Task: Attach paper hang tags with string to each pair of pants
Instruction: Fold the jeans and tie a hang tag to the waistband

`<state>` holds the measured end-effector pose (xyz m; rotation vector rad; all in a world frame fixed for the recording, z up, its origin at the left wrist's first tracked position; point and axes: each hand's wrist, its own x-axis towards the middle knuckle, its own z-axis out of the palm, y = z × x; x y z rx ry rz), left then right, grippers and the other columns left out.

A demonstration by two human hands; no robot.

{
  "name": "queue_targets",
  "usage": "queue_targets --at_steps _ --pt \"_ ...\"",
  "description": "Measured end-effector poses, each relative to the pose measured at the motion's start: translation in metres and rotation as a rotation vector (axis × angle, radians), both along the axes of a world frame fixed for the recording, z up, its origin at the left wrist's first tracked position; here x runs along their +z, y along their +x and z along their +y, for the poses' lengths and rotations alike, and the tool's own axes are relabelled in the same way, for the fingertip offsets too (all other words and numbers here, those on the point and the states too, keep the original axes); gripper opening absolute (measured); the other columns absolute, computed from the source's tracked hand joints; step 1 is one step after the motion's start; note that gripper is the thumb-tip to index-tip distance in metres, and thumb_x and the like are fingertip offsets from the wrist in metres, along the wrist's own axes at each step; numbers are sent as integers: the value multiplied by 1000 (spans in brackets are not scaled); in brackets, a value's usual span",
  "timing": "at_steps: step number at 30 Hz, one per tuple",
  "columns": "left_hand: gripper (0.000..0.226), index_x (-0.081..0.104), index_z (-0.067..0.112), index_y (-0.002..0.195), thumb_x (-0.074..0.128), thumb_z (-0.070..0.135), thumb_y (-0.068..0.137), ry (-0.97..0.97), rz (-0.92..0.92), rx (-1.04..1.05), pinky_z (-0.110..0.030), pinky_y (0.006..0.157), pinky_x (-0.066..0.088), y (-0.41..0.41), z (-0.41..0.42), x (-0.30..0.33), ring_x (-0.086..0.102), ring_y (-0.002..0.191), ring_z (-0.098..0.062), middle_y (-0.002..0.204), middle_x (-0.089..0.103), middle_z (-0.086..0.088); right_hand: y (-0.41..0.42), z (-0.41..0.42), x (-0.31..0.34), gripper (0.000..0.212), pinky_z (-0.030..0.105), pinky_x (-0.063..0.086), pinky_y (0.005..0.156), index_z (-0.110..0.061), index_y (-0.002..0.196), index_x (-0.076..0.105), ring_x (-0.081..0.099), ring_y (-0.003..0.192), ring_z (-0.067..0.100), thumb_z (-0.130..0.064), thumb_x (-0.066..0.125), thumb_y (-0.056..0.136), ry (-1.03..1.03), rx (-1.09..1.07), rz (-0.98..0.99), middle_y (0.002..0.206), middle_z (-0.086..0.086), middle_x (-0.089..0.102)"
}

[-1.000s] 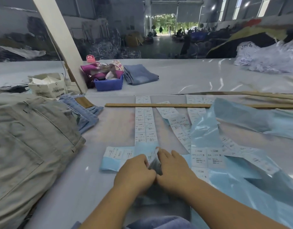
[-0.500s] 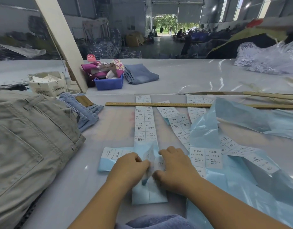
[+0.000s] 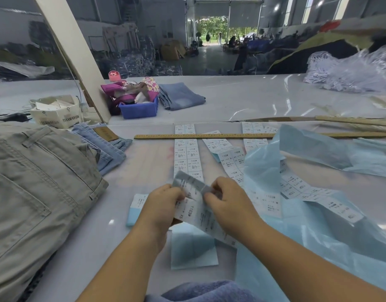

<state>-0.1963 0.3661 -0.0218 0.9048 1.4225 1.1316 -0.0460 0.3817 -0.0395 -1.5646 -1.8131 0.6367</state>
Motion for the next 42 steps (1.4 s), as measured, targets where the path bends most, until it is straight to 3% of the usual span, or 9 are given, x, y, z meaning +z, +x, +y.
queue_targets --at_steps 4,9,15,18,21,26,32,37,42 --pt "28 74 16 75 48 13 86 46 -243 -43 -33 61 50 -1 -4 4 62 61 -16 73 68 -6 3 -2 10 20 15 38 54 -24 79 56 55 68 3 -33 54 97 3 16 223 76 -10 62" --pt "27 72 20 78 50 25 93 86 -184 13 -31 60 45 -2 -6 3 63 57 -12 69 71 -2 6 -5 15 19 9 41 54 -21 77 62 55 62 -2 -29 61 94 35 54 320 70 -9 63" --pt "40 64 21 61 47 15 96 203 -62 44 -20 43 43 -4 -5 5 58 50 -8 61 65 0 7 -6 15 17 12 43 56 -19 78 57 56 66 2 -27 64 91 13 98 263 75 -7 62" --pt "33 67 20 71 48 18 99 220 -5 58 -22 46 42 -5 -5 4 58 50 -7 62 67 2 7 -7 13 9 18 45 63 -25 88 58 61 80 9 -29 66 89 9 86 226 87 -7 64" --pt "28 66 16 79 49 21 101 226 -10 77 -21 43 40 -5 -3 2 58 49 -7 61 67 3 8 -6 10 18 13 39 60 -33 100 53 56 79 3 -32 67 89 7 44 183 88 -11 58" --pt "24 67 19 80 52 19 99 214 -97 84 -22 48 45 -5 -4 4 63 56 -9 68 70 2 7 -4 6 11 6 41 51 -30 89 56 59 73 -5 -31 67 89 36 17 171 85 -12 63" --pt "29 64 14 75 43 2 91 167 -128 -5 -25 50 49 -5 -6 5 60 60 -14 67 65 -3 9 -2 6 20 23 49 60 -32 93 54 57 72 7 -29 72 85 176 -49 122 79 -11 60" --pt "16 60 7 84 47 3 75 127 -96 -84 -23 50 44 -3 -7 3 55 65 -21 75 66 -8 13 -2 6 16 21 39 52 -24 67 59 51 60 6 -21 66 81 177 4 117 63 -10 59" --pt "48 63 2 98 45 11 55 88 -127 -114 -28 58 40 -5 -7 2 54 70 -26 81 66 -12 13 -3 6 23 17 30 44 -9 60 52 39 49 5 -28 51 72 102 31 189 50 -11 44"
